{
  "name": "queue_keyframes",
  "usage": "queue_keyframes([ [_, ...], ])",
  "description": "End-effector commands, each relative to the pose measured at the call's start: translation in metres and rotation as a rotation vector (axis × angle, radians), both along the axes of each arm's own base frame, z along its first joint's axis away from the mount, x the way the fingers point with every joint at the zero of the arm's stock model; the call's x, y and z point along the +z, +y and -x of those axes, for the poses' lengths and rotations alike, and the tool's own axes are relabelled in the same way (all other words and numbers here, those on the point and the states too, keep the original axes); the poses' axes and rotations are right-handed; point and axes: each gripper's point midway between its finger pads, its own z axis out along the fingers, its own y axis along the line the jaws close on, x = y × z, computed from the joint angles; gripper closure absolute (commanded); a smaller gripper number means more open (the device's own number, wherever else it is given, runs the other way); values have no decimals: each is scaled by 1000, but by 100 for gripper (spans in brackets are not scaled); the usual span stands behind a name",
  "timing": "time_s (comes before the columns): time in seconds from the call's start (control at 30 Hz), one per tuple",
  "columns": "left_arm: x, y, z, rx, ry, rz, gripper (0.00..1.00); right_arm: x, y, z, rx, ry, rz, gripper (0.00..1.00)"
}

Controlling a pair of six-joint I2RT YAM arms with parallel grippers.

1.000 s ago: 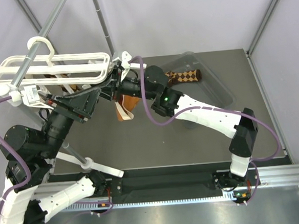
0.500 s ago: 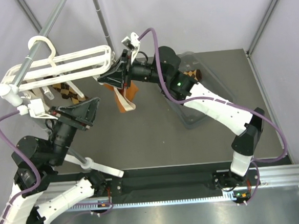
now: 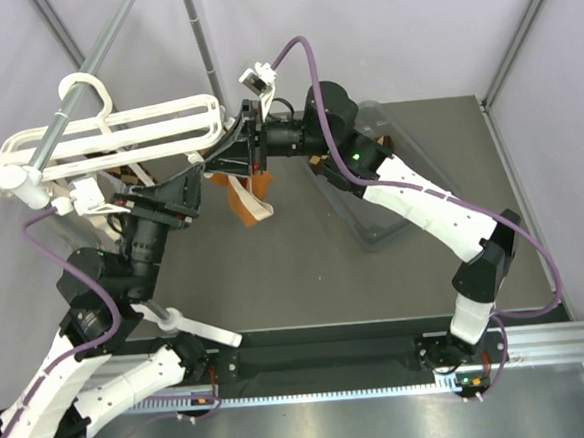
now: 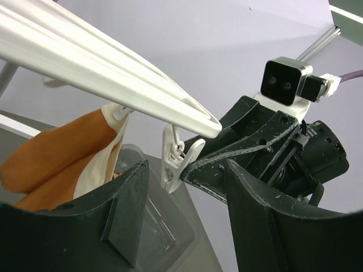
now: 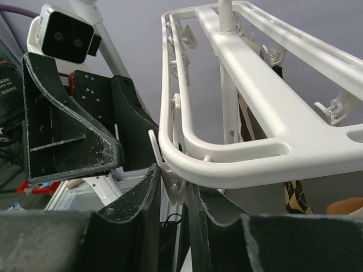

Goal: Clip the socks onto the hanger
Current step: Open the clamp at the hanger.

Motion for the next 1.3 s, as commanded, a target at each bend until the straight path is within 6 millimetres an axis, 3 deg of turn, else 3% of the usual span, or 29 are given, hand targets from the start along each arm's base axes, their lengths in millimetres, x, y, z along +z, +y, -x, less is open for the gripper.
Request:
queue_keyframes([
  [0.0, 21, -3, 0, -7, -60, 43, 39, 30, -18, 14, 66, -6, -56, 100],
  [0.4, 30, 1, -1, 5, -81, 130, 42, 29, -19, 15, 111, 16, -65, 100],
  [0.97, 32, -17, -6, -50, -69, 153, 52, 28, -19, 15, 119, 20, -70, 100],
  [1.1, 35, -16, -5, -51, -78, 161, 68, 26, -18, 15, 120, 20, -67, 100],
  [1.17, 35, -15, -5, -49, -78, 159, 85, 26, -18, 15, 118, 21, -67, 100],
  [1.2, 35, -14, -6, -41, -76, 164, 100, 25, -18, 14, 115, 23, -65, 100],
  [1.23, 33, -14, -7, -37, -68, 164, 100, 25, -17, 13, 109, 22, -64, 100],
  [1.27, 33, -12, -7, -33, -68, 168, 100, 25, -17, 13, 103, 21, -64, 91],
])
